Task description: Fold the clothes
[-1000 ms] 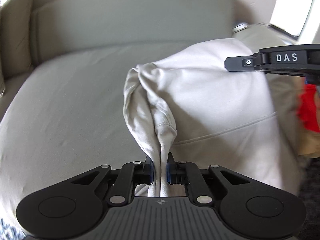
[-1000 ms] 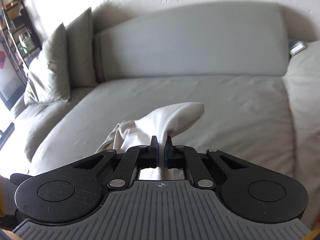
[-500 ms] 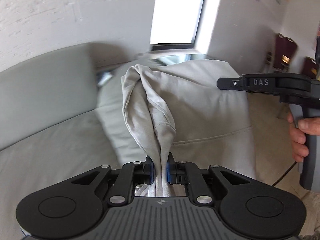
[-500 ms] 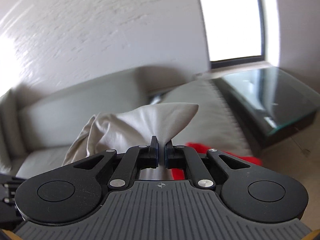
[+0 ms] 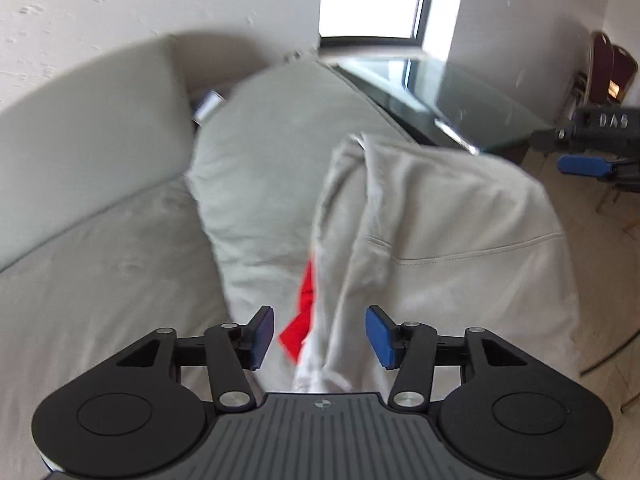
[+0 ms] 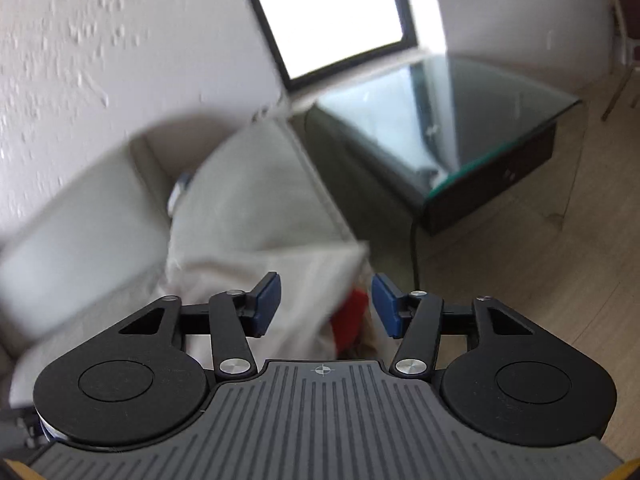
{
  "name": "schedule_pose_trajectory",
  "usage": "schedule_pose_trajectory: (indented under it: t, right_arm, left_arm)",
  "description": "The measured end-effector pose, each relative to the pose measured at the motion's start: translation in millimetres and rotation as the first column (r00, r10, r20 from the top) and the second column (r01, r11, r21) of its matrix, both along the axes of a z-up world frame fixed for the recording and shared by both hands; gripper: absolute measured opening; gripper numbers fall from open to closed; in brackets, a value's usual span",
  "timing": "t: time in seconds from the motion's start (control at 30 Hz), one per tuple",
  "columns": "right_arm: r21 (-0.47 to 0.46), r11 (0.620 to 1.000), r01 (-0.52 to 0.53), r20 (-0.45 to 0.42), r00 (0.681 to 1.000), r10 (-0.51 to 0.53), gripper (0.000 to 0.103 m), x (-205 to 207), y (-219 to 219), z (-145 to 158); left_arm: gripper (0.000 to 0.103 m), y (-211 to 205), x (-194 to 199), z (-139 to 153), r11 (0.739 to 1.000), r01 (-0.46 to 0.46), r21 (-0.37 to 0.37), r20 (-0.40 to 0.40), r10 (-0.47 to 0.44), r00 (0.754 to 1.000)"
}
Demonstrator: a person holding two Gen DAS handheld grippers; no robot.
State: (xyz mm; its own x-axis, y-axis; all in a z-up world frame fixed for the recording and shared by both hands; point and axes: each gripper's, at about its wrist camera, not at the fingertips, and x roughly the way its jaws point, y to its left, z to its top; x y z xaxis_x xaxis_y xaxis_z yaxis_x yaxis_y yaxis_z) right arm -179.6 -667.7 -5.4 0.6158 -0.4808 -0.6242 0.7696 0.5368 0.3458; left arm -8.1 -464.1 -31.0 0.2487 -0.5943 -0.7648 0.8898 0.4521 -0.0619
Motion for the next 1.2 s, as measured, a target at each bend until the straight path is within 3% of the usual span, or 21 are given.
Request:
schedule_pose_trajectory:
  t: [0.1,0.13,0.2,0.23,0.3,0.33,0.37,0.4,0.43,0.47,0.57,0.63,0.7,0.77,0.9,0.93,1.0,1.07,1.1,1.13,1.2]
  right_arm:
    - [0.019,0.996,-0.086,0.09,0.992,0.084,0.066,-1,23,40]
    - [0.01,0.993,-0.117,0.087,0.989,0.116,0.073,3,33,53]
    - [-0.014,0.986,-0.169,0.06,0.984,0.169,0.088,11,51,68]
    - [-0.018,0.983,-0.184,0.037,0.982,0.184,0.093,15,57,69]
    - [-0.019,0.981,-0.195,-0.035,0.98,0.194,0.092,25,64,61]
    - [-0.016,0.982,-0.19,-0.088,0.978,0.187,0.082,30,65,52]
    - [-0.01,0.982,-0.189,-0.14,0.972,0.186,0.047,36,66,42]
    - [0.006,0.98,-0.2,-0.191,0.961,0.198,0.025,41,66,29]
    - [0.035,0.976,-0.216,-0.24,0.946,0.218,0.004,45,64,14]
    - [0.059,0.974,-0.22,-0.286,0.931,0.227,0.004,47,63,-1]
    - [0.105,0.978,-0.179,-0.407,0.89,0.207,0.003,48,56,-46]
    - [0.159,0.976,-0.148,-0.419,0.885,0.202,0.004,41,54,-63]
    - [0.17,0.974,-0.152,-0.39,0.897,0.208,0.013,37,58,-52]
    - [0.166,0.972,-0.164,-0.345,0.914,0.213,0.05,34,64,-28]
    - [0.083,0.973,-0.216,-0.257,0.939,0.23,0.063,30,93,34]
    - [0.068,0.971,-0.229,-0.252,0.938,0.238,0.065,30,102,48]
    - [0.044,0.967,-0.25,-0.259,0.932,0.253,0.071,33,120,71]
    - [0.001,0.961,-0.278,-0.283,0.921,0.267,0.092,36,140,91]
    - [-0.019,0.956,-0.294,-0.298,0.914,0.276,0.096,37,148,98]
    - [-0.033,0.951,-0.308,-0.319,0.905,0.282,0.098,38,154,104]
    - [-0.041,0.945,-0.326,-0.379,0.88,0.287,0.098,44,159,115]
  left_arm:
    - [0.05,33,13,26,0.999,0.013,-0.034,-0.105,-0.016,0.994]
    - [0.051,40,13,33,0.999,0.018,-0.038,-0.115,-0.022,0.993]
    - [0.055,46,8,43,0.999,0.029,-0.042,-0.09,-0.032,0.995]
    - [0.062,43,2,45,0.998,0.038,-0.043,-0.057,-0.04,0.998]
    - [0.065,29,-2,37,0.998,0.043,-0.036,-0.032,-0.044,0.999]
    - [0.061,19,-1,28,0.999,0.036,-0.038,-0.043,-0.038,0.998]
    - [0.056,9,0,17,0.999,0.032,-0.039,-0.05,-0.034,0.998]
    - [0.051,-3,1,5,0.999,0.03,-0.039,-0.053,-0.033,0.998]
    - [0.037,-14,0,-7,0.999,0.032,-0.026,-0.049,-0.033,0.998]
    - [0.024,-26,-4,-18,0.999,0.036,0.004,-0.036,-0.036,0.999]
    - [0.022,-48,-8,-50,0.996,0.032,0.086,-0.022,-0.03,0.999]
    - [0.022,-52,-9,-59,0.994,0.022,0.11,-0.03,-0.019,0.999]
    - [0.025,-38,-10,-44,0.997,0.006,0.081,-0.035,-0.003,0.999]
    - [0.052,-13,-13,-22,0.999,-0.038,0.02,-0.034,0.038,0.999]
    - [0.065,36,-32,19,0.992,-0.089,-0.093,-0.045,0.086,0.995]
    - [0.074,44,-38,27,0.991,-0.086,-0.103,-0.047,0.081,0.996]
    - [0.08,61,-53,44,0.989,-0.078,-0.124,-0.037,0.074,0.997]
    - [0.083,77,-67,60,0.986,-0.061,-0.154,-0.019,0.059,0.998]
    - [0.087,85,-72,67,0.984,-0.053,-0.169,-0.01,0.052,0.999]
    - [0.093,92,-77,74,0.982,-0.048,-0.182,-0.003,0.048,0.999]
    - [0.095,107,-84,86,0.977,-0.058,-0.205,0.014,0.062,0.998]
